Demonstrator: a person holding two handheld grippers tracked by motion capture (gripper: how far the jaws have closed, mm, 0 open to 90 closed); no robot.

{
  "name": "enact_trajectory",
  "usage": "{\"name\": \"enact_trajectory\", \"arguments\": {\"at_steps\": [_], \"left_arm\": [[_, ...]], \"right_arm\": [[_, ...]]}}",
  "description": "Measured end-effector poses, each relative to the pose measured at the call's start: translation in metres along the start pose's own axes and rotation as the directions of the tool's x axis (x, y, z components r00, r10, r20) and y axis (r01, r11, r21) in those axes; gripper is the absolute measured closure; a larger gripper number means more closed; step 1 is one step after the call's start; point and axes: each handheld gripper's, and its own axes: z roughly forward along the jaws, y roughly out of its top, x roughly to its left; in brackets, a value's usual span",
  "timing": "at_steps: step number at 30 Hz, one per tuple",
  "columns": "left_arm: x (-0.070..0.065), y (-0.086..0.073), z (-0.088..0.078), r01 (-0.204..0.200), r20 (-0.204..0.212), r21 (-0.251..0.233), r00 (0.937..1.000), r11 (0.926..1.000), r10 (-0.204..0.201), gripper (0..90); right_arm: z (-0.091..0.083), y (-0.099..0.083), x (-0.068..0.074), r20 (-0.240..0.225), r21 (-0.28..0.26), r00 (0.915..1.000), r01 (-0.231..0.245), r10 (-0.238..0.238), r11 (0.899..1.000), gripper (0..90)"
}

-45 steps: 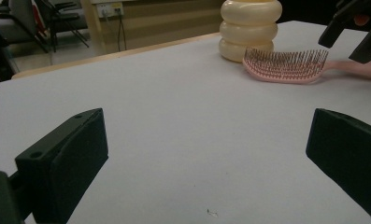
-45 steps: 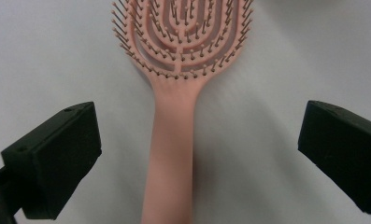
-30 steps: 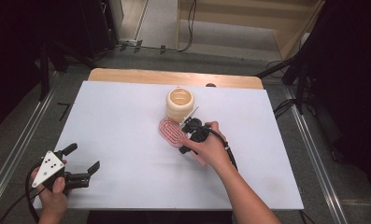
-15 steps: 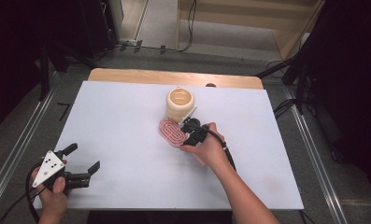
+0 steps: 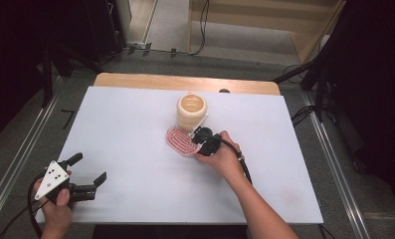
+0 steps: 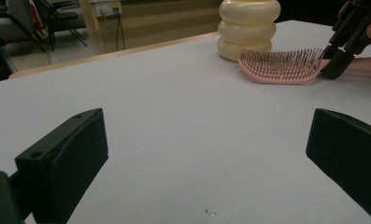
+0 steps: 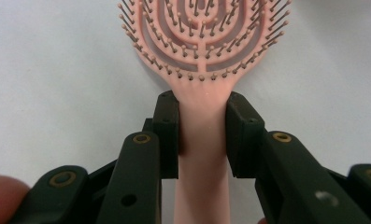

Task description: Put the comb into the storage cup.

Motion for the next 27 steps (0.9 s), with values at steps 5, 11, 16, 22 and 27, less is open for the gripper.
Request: {"name": "enact_trajectory", "arguments": {"at_steps": [5, 11, 16, 22, 27], "left_arm": [[0.0, 0.0, 0.0, -0.003, -0.001, 0.002, 1.0, 1.0, 0.003, 0.0], [0.0, 0.0, 0.0, 0.003, 0.001, -0.001, 1.0, 1.0, -0.003, 0.0], [0.001, 0.0, 0.0, 0.009, 0.0, -0.001, 1.0, 1.0, -0.009, 0.0], [0.001, 0.0, 0.0, 0.008, -0.004, 0.001, 1.0, 1.0, -0.008, 0.0], [0.001, 0.001, 0.0, 0.005, -0.005, 0.001, 1.0, 1.0, -0.004, 0.0]], "right_arm": [[0.0, -0.001, 0.001, 0.004, 0.001, 0.9999, 0.01, -0.01, 1.0, 67.7], [-0.002, -0.002, 0.003, -0.008, -0.022, 0.9997, 0.024, -0.025, 0.999, 67.8], [-0.002, -0.004, 0.005, 0.0, -0.025, 0.9993, 0.037, -0.037, 0.999, 67.9], [-0.007, -0.008, 0.004, 0.012, -0.067, 0.9993, 0.036, -0.035, 0.997, 68.0], [-0.01, -0.013, 0.002, 0.006, -0.119, 0.9996, 0.028, -0.028, 0.992, 68.0]]}}
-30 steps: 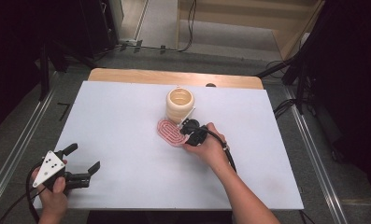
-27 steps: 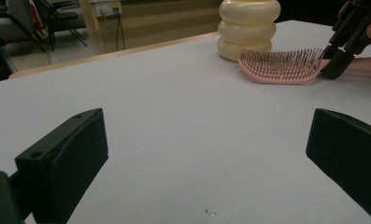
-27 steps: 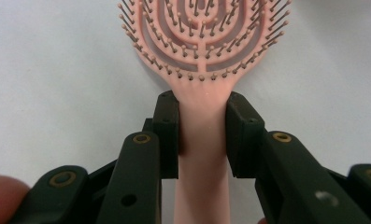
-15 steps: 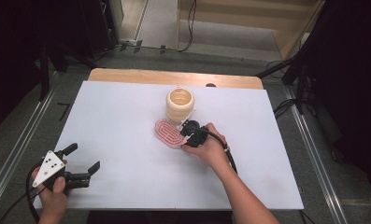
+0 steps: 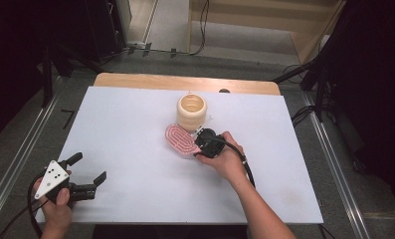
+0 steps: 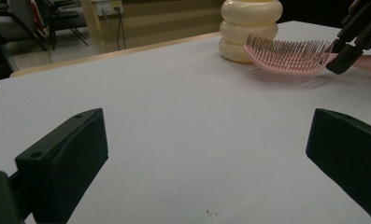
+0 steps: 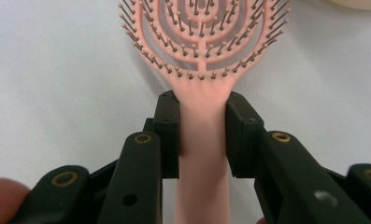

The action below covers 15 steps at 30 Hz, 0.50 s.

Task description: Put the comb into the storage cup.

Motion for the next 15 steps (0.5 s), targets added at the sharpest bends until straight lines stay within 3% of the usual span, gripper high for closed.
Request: {"name": "enact_trajectory", "arguments": {"at_steps": [5, 11, 15], "left_arm": [[-0.001, 0.0, 0.001, -0.012, -0.003, 0.005, 0.9999, 0.9999, 0.012, 0.0], [-0.003, 0.001, 0.002, -0.02, -0.013, 0.015, 0.9997, 0.9997, 0.02, 0.0], [-0.005, 0.002, 0.003, -0.039, -0.022, 0.027, 0.999, 0.9989, 0.04, 0.0]], "right_arm": [[-0.004, -0.011, -0.005, -0.035, -0.089, 0.9989, -0.032, 0.029, 0.995, 68.0], [-0.007, -0.022, -0.006, -0.05, -0.181, 0.9987, -0.021, 0.012, 0.983, 68.0], [-0.01, -0.026, -0.004, -0.053, -0.21, 0.9984, -0.027, 0.016, 0.977, 68.0]]}}
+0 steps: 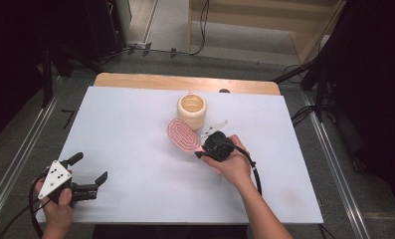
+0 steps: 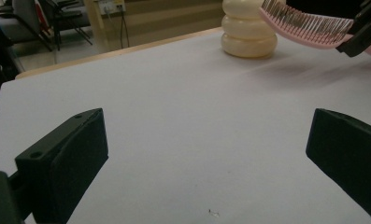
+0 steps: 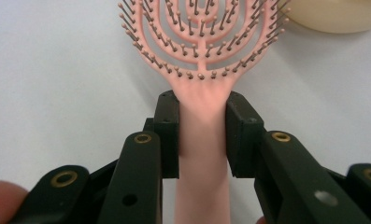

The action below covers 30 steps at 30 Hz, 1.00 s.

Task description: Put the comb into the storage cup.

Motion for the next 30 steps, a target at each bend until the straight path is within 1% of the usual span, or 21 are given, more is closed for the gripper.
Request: {"name": "enact_trajectory", "arguments": {"at_steps": [2, 3, 4, 5, 6, 7, 8, 9, 10, 13, 14, 15, 16, 17, 18, 21, 24, 25, 27, 28, 30], "left_arm": [[-0.001, 0.001, 0.001, -0.007, -0.003, 0.009, 1.0, 0.9999, 0.007, 0.0], [-0.001, 0.001, 0.001, -0.008, -0.005, 0.011, 1.0, 0.9999, 0.008, 0.0], [-0.001, 0.002, 0.001, -0.004, -0.006, 0.016, 1.0, 0.9999, 0.005, 0.0], [0.0, 0.002, 0.002, -0.009, -0.01, 0.023, 0.9999, 0.9997, 0.009, 0.0], [0.0, 0.002, 0.003, -0.008, -0.012, 0.03, 0.9999, 0.9995, 0.008, 0.0], [0.0, 0.003, 0.004, -0.009, -0.009, 0.035, 0.9999, 0.9994, 0.009, 0.0], [0.0, 0.003, 0.004, -0.01, -0.011, 0.041, 0.9999, 0.9991, 0.01, 0.0], [0.0, 0.004, 0.004, -0.009, -0.008, 0.041, 0.9999, 0.9991, 0.01, 0.0], [0.0, 0.004, 0.005, -0.003, -0.009, 0.04, 1.0, 0.9992, 0.003, 0.0], [0.0, 0.008, 0.005, 0.032, 0.001, 0.03, 0.9995, 0.9991, -0.032, 0.0], [-0.001, 0.011, 0.007, 0.033, 0.005, 0.025, 0.9994, 0.9991, -0.033, 0.0], [-0.001, 0.011, 0.007, 0.033, 0.005, 0.025, 0.9994, 0.9991, -0.033, 0.0], [-0.003, 0.013, 0.008, 0.043, 0.014, 0.019, 0.999, 0.9989, -0.043, 0.0], [-0.004, 0.014, 0.008, 0.05, 0.023, 0.013, 0.9985, 0.9987, -0.05, 0.0], [-0.006, 0.015, 0.009, 0.056, 0.025, 0.009, 0.9981, 0.9984, -0.056, 0.0], [-0.014, 0.022, 0.011, 0.062, 0.047, -0.002, 0.997, 0.9981, -0.062, 0.0], [-0.018, 0.027, 0.013, 0.063, 0.056, -0.009, 0.9965, 0.998, -0.062, 0.0], [-0.022, 0.032, 0.016, 0.065, 0.069, -0.013, 0.9956, 0.9978, -0.064, 0.0], [-0.024, 0.035, 0.018, 0.068, 0.075, -0.015, 0.995, 0.9975, -0.067, 0.0], [-0.028, 0.039, 0.023, 0.075, 0.089, -0.021, 0.9933, 0.9969, -0.073, 0.0], [-0.03, 0.041, 0.026, 0.075, 0.097, -0.024, 0.9927, 0.9969, -0.072, 0.0]], "right_arm": [[-0.004, -0.004, 0.001, -0.006, -0.032, 1.0, -0.004, 0.004, 0.999, 68.0], [-0.004, -0.004, 0.001, -0.006, -0.032, 1.0, -0.004, 0.004, 0.999, 68.0], [-0.005, -0.007, 0.001, -0.003, -0.056, 1.0, -0.002, 0.001, 0.998, 68.0], [-0.005, -0.007, 0.001, -0.003, -0.056, 1.0, -0.002, 0.001, 0.998, 68.0], [-0.006, -0.009, 0.001, -0.004, -0.069, 1.0, -0.006, 0.006, 0.998, 68.0], [-0.008, -0.012, 0.0, -0.007, -0.099, 1.0, -0.008, 0.007, 0.995, 68.0], [-0.008, -0.012, 0.0, -0.007, -0.099, 1.0, -0.008, 0.007, 0.995, 68.0], [-0.009, -0.014, 0.0, -0.007, -0.117, 0.9999, -0.012, 0.011, 0.993, 68.0], [-0.011, -0.017, -0.001, -0.011, -0.146, 0.9998, -0.015, 0.013, 0.989, 68.0], [-0.013, -0.02, -0.001, -0.011, -0.17, 0.9999, -0.012, 0.01, 0.985, 68.0], [-0.015, -0.023, 0.0, -0.011, -0.196, 0.9999, -0.004, 0.002, 0.981, 68.0], [-0.015, -0.023, 0.0, -0.011, -0.196, 0.9999, -0.004, 0.002, 0.981, 68.0], [-0.017, -0.026, 0.001, -0.018, -0.213, 0.9998, -0.016, 0.012, 0.977, 67.9], [-0.017, -0.026, 0.001, -0.018, -0.213, 0.9998, -0.016, 0.012, 0.977, 67.9], [-0.018, -0.028, 0.001, -0.033, -0.232, 0.9994, -0.015, 0.008, 0.973, 67.9], [-0.02, -0.032, 0.002, -0.037, -0.254, 0.9993, -0.018, 0.009, 0.967, 67.9], [-0.02, -0.036, 0.003, -0.049, -0.286, 0.9988, -0.02, 0.006, 0.958, 68.0], [-0.021, -0.037, 0.004, -0.049, -0.291, 0.9988, -0.019, 0.005, 0.956, 67.9], [-0.021, -0.038, 0.006, -0.047, -0.313, 0.9988, -0.006, -0.01, 0.95, 67.9], [-0.021, -0.038, 0.007, -0.044, -0.322, 0.9989, -0.001, -0.014, 0.947, 68.0], [-0.022, -0.039, 0.008, -0.044, -0.327, 0.9989, 0.001, -0.016, 0.945, 67.9]]}}
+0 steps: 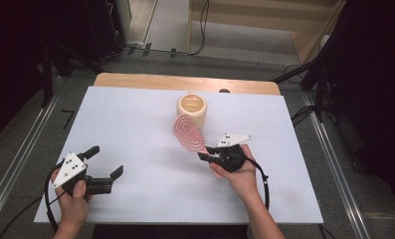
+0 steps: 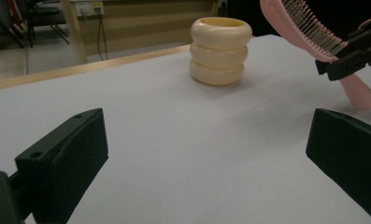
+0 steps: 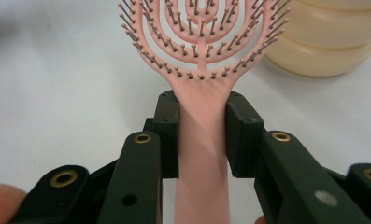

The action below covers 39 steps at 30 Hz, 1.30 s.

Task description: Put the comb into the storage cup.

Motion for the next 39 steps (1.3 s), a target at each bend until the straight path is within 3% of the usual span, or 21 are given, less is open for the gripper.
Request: {"name": "enact_trajectory", "arguments": {"at_steps": [7, 12, 21, 39], "left_arm": [[-0.017, 0.016, 0.021, -0.025, 0.057, -0.004, 0.998, 0.9997, 0.026, 0.0], [-0.027, 0.024, 0.034, -0.049, 0.076, 0.003, 0.9959, 0.9988, 0.049, 0.0], [-0.041, 0.038, 0.052, -0.056, 0.118, -0.012, 0.9913, 0.9983, 0.057, 0.0], [-0.059, 0.055, 0.082, 0.009, 0.207, -0.016, 0.9784, 0.9998, -0.006, 0.0]], "right_arm": [[-0.001, -0.002, 0.006, -0.01, -0.04, 0.9997, 0.02, -0.021, 0.999, 67.9], [-0.003, -0.004, 0.009, 0.002, -0.063, 0.9998, 0.018, -0.018, 0.998, 67.9], [-0.007, -0.005, 0.014, 0.017, -0.099, 0.9993, 0.036, -0.034, 0.994, 67.9], [-0.004, -0.006, 0.025, 0.052, -0.127, 0.9966, 0.07, -0.064, 0.989, 67.9]]}}
